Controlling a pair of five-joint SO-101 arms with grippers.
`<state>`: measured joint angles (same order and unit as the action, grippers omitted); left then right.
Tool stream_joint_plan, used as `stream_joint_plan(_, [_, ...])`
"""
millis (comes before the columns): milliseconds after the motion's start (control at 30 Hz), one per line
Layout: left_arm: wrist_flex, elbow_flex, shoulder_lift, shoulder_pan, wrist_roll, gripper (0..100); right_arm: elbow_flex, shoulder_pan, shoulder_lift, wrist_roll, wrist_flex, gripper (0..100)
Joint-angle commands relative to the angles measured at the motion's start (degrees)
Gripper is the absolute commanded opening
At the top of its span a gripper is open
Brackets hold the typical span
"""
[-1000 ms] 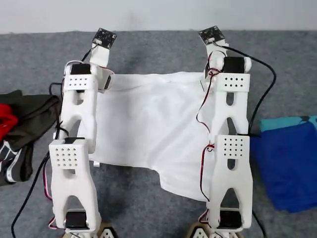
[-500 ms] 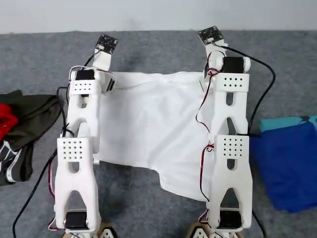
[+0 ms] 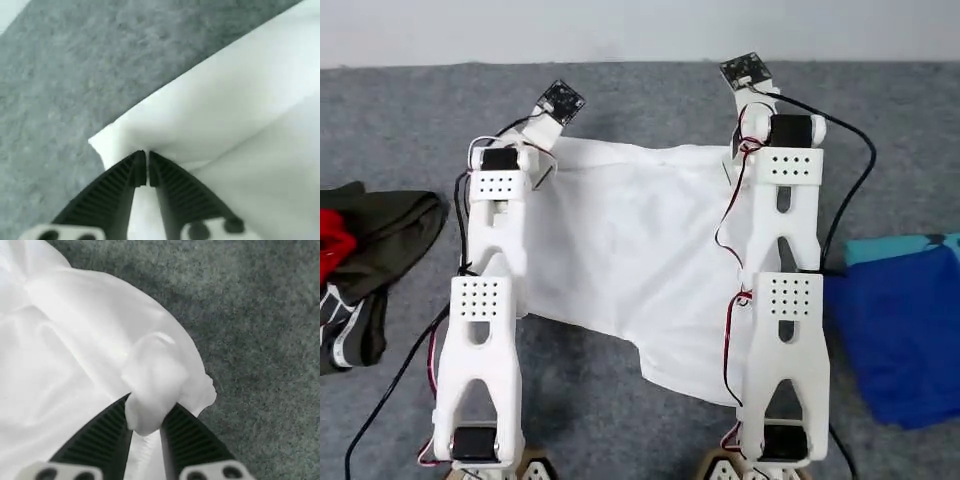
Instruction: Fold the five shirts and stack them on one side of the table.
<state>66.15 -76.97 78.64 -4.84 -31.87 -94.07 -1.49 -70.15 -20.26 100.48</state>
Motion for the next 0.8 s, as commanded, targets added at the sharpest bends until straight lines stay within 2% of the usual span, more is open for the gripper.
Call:
stream_joint_plan(0, [8.79,-8.13,-2.29,0.26,-0.62,1,-2.37,-0.40,3.91,-0.53,2.42,0.9])
stream_joint_plan(167, [32.62,-18.15,-2.55,-0.09,-0.88,1,-2.37,-0.31,4.35,-0.53,2.42,0.9])
stream_joint_plan(200, [35.16,-18.95,-2.46,-0.26,-0.70,1,-2.37,-0.31,4.35,-0.53,2.42,0.9])
stream_joint_plan(533, [34.64,-19.12,-3.34,-3.16,-0.09,1,-2.20,-0.22,9.54,-0.62,2.77,0.9])
stream_joint_plan(667, [34.73,-19.03,-6.15,-2.64,9.49,1,-2.20,-0.22,12.44,-0.62,2.77,0.9])
stream_joint_plan(767, [34.73,-18.51,-10.20,-2.64,13.63,1,-2.20,0.22,14.20,-0.79,2.68,2.2])
